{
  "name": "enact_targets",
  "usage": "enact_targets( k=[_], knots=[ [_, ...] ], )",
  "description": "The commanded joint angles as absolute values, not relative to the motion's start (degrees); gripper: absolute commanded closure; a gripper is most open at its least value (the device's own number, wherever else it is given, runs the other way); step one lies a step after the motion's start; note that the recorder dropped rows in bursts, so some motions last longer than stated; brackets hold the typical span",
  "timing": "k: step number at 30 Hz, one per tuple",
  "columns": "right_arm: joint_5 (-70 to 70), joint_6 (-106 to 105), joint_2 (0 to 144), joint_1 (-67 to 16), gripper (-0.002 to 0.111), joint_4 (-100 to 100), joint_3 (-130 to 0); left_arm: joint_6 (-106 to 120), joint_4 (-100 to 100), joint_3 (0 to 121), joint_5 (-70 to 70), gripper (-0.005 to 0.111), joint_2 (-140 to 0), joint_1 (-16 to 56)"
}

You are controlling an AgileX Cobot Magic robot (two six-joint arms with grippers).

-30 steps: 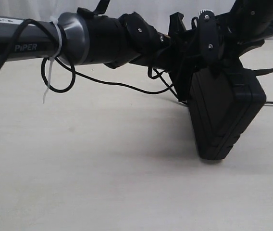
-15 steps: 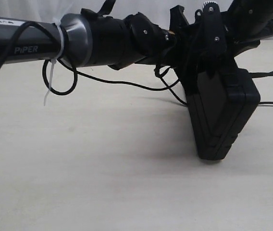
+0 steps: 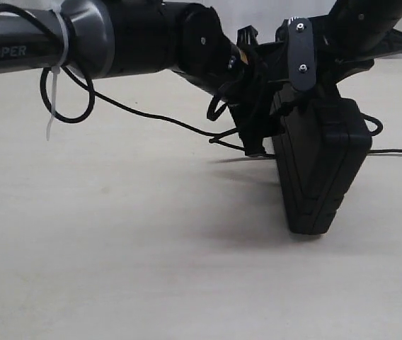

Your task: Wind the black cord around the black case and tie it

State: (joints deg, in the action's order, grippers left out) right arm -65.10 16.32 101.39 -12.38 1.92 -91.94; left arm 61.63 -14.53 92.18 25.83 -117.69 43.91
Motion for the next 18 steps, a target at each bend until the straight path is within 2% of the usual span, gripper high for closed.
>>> enact_targets(
  k=[1, 13, 18],
  knots=[
    [-65.62, 15.08, 100.66, -12.76, 0.104, 4.72, -92.27, 49.24, -6.11, 91.63, 33.08, 0.040, -118.81, 42.57],
    [-65.62, 15.08, 100.66, -12.76, 0.104, 2.18, -92.27, 50.98, -10.91, 91.63, 29.03, 0.040, -110.27, 42.69],
    [-65.62, 15.08, 100.66, -12.76, 0.104, 2.18, -92.27, 51.37, -11.24, 91.21, 32.81, 0.040, -109.56, 42.41]
  ],
)
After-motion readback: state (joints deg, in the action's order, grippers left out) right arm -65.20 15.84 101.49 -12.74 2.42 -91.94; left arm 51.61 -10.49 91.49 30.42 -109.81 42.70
